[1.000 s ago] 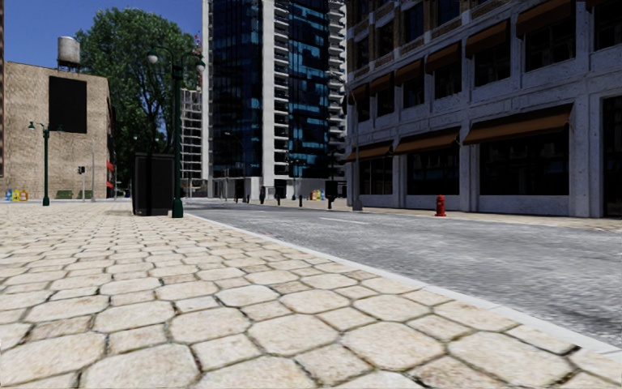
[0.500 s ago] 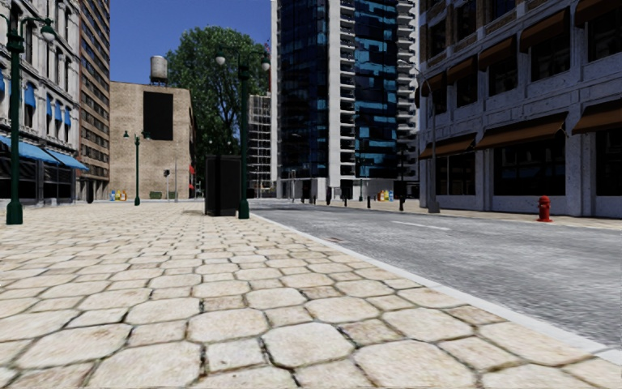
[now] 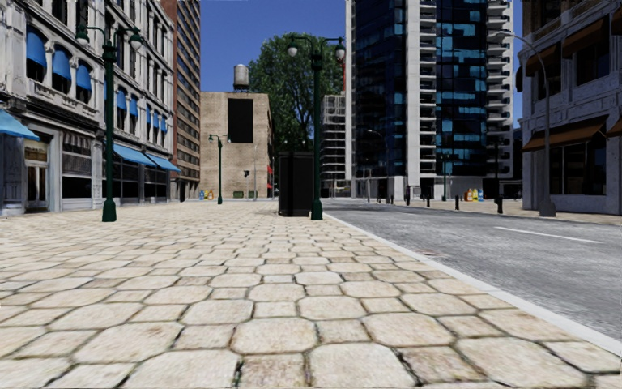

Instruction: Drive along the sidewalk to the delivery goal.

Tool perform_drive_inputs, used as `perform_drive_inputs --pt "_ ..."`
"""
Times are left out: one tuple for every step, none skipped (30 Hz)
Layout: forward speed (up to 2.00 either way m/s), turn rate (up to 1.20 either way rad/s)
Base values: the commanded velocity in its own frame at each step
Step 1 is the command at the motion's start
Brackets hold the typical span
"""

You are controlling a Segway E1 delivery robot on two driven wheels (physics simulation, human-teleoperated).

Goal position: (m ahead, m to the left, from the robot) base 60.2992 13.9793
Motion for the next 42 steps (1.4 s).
perform_drive_inputs --pt "2.00 0.67" --pt "2.00 0.67" --pt "2.00 0.67" --pt "2.00 0.67" --pt "2.00 0.67" --pt "2.00 0.67" --pt "2.00 0.67" --pt "2.00 0.67" --pt "2.00 0.67" --pt "2.00 0.67" --pt "2.00 0.67" --pt "2.00 0.67" --pt "2.00 0.66" --pt "2.00 0.66" --pt "2.00 0.66" --pt "2.00 0.66" --pt "2.00 0.65" --pt "2.00 0.65" --pt "2.00 0.00" --pt "2.00 0.00" --pt "2.00 0.00" --pt "2.00 0.00" --pt "2.00 0.00" --pt "2.00 0.00" --pt "2.00 0.00" --pt "2.00 0.00" --pt "2.00 0.00" --pt "2.00 0.00" --pt "2.00 0.00" --pt "2.00 0.00" --pt "2.00 0.00" --pt "2.00 0.00" --pt "2.00 0.00" --pt "2.00 0.00" --pt "2.00 0.00" --pt "2.00 0.00" --pt "2.00 0.00" --pt "2.00 0.00" --pt "2.00 0.00" --pt "2.00 0.00" --pt "2.00 0.00" --pt "2.00 0.00"
